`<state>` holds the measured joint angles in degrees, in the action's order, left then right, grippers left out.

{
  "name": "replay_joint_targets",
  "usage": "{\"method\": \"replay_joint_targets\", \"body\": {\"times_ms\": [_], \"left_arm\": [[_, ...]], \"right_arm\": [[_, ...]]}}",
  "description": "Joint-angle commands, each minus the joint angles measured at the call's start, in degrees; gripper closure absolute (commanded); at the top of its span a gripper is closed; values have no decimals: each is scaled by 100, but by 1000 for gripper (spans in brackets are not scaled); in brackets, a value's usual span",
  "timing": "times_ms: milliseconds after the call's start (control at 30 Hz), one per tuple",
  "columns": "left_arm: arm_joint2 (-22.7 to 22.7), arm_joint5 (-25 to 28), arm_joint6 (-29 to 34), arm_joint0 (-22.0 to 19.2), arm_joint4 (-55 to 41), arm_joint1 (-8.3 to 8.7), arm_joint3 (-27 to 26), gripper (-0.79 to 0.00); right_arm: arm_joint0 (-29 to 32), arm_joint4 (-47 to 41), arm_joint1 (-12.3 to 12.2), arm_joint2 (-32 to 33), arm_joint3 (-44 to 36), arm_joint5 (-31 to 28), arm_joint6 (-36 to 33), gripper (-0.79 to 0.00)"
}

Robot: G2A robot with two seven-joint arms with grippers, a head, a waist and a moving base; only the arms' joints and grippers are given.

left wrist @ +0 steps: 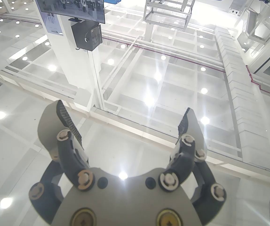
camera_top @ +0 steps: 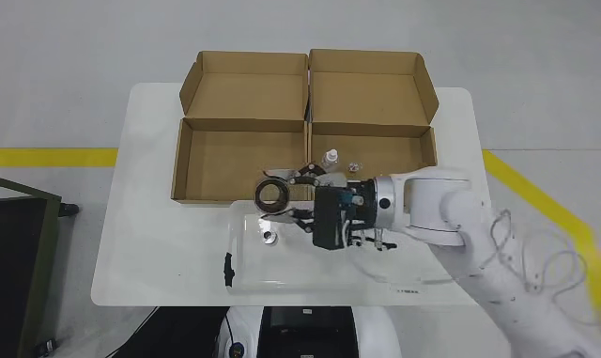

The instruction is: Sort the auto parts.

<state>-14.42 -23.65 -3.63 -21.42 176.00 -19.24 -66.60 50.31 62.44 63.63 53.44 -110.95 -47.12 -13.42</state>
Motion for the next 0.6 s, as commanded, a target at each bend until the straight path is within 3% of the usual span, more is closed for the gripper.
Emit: {"method": "replay_joint_targets", "body": {"times_ms": [0,267,567], "left_arm": [[0,0,0,0,0,0,0,-785],[0,0,0,0,0,0,0,-785],[0,0,0,0,0,0,0,-785]], "right_arm": [[-17,211,72,-374,181,141,65,0],[-422,307,337,-1100,931,405,184,0],[-650,100,464,-1149,1287,579,22,0]]}}
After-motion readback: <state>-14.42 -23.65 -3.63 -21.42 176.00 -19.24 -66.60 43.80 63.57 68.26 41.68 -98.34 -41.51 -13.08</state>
